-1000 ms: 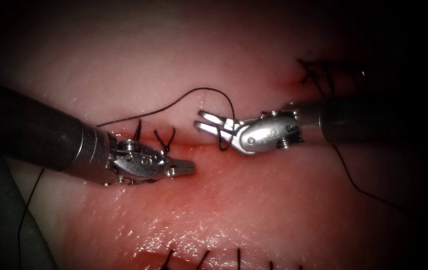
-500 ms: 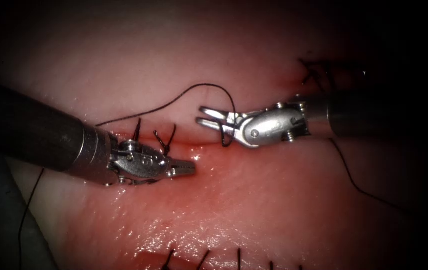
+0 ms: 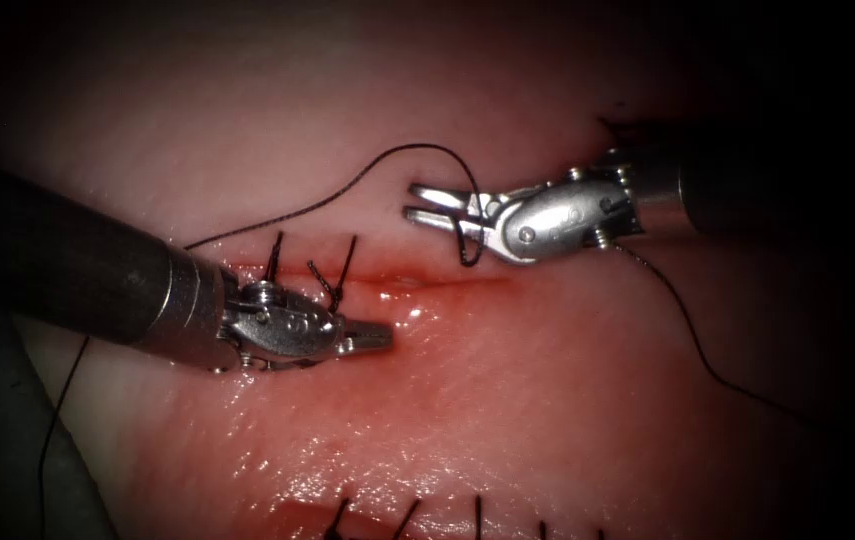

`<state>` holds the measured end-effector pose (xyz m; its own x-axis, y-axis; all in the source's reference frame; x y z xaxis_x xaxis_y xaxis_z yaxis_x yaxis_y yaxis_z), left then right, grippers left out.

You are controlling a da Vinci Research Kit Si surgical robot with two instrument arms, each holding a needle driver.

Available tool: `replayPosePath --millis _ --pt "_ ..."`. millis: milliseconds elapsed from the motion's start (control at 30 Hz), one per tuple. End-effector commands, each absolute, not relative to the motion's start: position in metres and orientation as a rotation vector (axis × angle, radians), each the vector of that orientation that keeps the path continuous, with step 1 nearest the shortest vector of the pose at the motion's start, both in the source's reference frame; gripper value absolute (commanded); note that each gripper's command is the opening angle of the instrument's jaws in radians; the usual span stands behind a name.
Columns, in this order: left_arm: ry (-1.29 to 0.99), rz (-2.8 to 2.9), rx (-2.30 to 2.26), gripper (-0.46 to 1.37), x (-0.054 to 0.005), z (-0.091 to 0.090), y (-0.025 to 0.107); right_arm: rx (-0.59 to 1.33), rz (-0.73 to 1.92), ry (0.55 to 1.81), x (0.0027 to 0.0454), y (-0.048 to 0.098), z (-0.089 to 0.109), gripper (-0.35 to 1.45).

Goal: Wound Closure
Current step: Use the right gripper to throw the needle through the top of the wound

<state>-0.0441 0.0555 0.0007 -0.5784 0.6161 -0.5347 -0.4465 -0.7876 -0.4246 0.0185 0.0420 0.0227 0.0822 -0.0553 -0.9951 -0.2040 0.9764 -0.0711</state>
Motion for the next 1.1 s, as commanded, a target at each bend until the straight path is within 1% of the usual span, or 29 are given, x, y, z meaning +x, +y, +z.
replayPosePath --millis 33,133,767,1100 --pt "-0.334 2.334 -0.921 -0.35 -0.0441 0.0007 0.0555 -0.204 0.107 1.481 0.0185 0.042 0.0227 -0.35" --pt "-0.334 2.335 -0.921 -0.35 -0.0441 0.0007 0.0555 -0.187 0.099 1.464 0.0186 0.0425 0.0227 -0.35" --pt "-0.337 2.337 -0.92 -0.35 -0.0442 0.0007 0.0554 0.03 0.148 1.468 0.0205 0.0453 0.0221 -0.35" --pt "-0.338 2.338 -0.921 -0.35 -0.0441 0.0007 0.0554 0.036 0.159 1.458 0.0203 0.0476 0.021 -0.35"
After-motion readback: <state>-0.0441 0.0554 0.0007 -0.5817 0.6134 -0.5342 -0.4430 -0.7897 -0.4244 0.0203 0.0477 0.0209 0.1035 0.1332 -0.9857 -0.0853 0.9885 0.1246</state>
